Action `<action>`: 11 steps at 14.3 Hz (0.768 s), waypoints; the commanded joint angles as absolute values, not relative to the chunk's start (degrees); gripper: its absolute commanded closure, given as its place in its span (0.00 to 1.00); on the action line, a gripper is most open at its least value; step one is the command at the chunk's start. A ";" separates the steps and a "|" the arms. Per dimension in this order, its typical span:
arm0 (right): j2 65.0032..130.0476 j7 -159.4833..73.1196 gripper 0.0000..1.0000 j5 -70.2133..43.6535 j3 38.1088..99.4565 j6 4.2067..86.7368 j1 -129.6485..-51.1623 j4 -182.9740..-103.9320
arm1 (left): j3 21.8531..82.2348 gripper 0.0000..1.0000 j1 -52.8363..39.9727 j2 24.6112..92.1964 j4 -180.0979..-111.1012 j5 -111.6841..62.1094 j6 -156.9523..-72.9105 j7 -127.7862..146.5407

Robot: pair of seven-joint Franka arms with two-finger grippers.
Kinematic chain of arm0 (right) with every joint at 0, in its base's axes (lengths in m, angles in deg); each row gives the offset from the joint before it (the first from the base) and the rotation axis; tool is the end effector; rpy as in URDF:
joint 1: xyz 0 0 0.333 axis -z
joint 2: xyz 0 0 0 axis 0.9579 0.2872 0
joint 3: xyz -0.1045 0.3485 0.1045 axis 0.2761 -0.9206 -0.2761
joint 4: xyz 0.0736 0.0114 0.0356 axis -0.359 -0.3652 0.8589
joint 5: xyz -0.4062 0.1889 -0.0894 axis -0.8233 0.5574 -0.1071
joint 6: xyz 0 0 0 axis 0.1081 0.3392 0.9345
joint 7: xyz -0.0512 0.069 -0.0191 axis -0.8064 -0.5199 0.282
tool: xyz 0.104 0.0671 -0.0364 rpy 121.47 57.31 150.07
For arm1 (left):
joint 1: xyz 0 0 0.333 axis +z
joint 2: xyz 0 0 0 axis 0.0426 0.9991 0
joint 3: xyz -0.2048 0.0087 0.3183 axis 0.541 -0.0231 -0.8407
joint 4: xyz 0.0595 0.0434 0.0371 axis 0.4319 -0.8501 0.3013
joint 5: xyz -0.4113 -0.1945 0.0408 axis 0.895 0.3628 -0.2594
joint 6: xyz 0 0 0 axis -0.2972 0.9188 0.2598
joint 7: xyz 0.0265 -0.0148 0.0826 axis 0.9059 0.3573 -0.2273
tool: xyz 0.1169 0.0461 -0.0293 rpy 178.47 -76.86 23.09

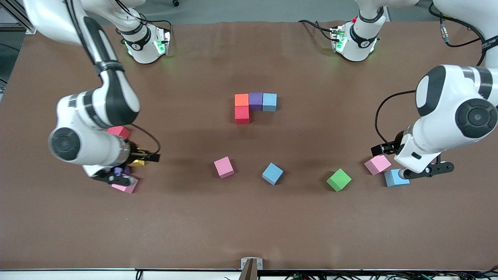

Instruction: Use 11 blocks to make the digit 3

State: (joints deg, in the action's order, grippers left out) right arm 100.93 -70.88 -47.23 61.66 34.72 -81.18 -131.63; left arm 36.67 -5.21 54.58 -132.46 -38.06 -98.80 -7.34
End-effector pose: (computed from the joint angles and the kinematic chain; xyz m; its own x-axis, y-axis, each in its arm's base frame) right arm 0.7447 0.1274 0.3853 0.9546 -0.2426 -0.1727 -0.2452 -0.9694 0.0063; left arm 0.7303 -0.1223 0.4532 0.9735 0.2068 -0.0980 0.1973 -0.9754 -0.0987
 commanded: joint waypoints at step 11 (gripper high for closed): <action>112.37 -70.71 0.00 -57.16 60.43 56.14 -73.13 -132.94 | 37.06 0.00 -11.96 63.89 -132.72 -33.69 -112.19 -29.76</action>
